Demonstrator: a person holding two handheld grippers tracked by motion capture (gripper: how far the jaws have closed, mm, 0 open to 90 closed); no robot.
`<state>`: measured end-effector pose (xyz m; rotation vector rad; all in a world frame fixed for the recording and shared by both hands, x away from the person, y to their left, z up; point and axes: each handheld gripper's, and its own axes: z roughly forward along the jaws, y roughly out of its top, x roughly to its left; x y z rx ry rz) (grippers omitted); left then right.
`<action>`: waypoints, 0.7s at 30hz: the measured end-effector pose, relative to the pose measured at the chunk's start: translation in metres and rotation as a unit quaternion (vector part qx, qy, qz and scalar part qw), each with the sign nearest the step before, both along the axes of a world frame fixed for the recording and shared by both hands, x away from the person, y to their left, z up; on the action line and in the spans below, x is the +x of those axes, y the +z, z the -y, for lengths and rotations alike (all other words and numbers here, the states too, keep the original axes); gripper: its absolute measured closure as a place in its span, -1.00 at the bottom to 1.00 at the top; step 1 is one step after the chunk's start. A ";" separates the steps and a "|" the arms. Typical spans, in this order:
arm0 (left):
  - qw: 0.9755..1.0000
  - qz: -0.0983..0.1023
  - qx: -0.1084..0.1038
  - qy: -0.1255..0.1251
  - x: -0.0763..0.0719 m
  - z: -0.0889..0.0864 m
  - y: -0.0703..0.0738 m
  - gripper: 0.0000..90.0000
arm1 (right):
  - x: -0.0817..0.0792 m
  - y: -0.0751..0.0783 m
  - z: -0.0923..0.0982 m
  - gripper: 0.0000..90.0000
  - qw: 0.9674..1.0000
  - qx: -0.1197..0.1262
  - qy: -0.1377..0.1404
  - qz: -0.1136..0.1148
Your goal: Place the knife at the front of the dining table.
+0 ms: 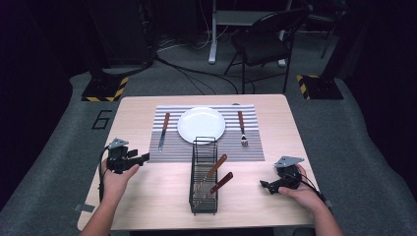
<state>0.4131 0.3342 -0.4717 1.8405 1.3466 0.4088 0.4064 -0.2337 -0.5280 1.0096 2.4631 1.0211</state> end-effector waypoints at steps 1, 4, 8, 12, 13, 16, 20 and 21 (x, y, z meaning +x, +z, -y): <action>1.000 -0.002 0.000 0.001 -0.001 -0.001 -0.003 -0.12 | 0.000 0.000 0.000 -1.00 1.000 0.000 -0.001 -0.001; 1.000 -0.008 0.003 0.004 -0.003 -0.004 -0.010 -0.13 | 0.000 0.000 0.000 -1.00 1.000 0.000 0.000 0.000; 1.000 -0.007 -0.003 0.018 -0.005 -0.009 -0.020 -0.13 | 0.000 0.000 0.000 -1.00 1.000 0.000 0.000 0.000; 1.000 -0.015 -0.008 0.026 -0.006 -0.014 -0.026 -0.13 | 0.000 0.000 0.000 -1.00 1.000 0.000 0.000 -0.001; 1.000 -0.016 -0.007 0.026 -0.007 -0.015 -0.027 -0.13 | 0.000 0.000 0.000 -1.00 1.000 0.000 -0.001 -0.001; 0.999 -0.018 -0.006 0.030 -0.008 -0.018 -0.032 -0.13 | 0.000 0.000 0.000 -1.00 1.000 0.000 0.000 -0.001; 0.999 -0.024 0.013 0.028 -0.008 -0.022 -0.038 -0.13 | 0.000 0.000 0.000 -1.00 1.000 0.000 -0.001 -0.001; 0.999 -0.020 0.017 0.026 -0.008 -0.022 -0.040 -0.14 | 0.000 0.000 0.000 -1.00 1.000 0.000 0.000 0.000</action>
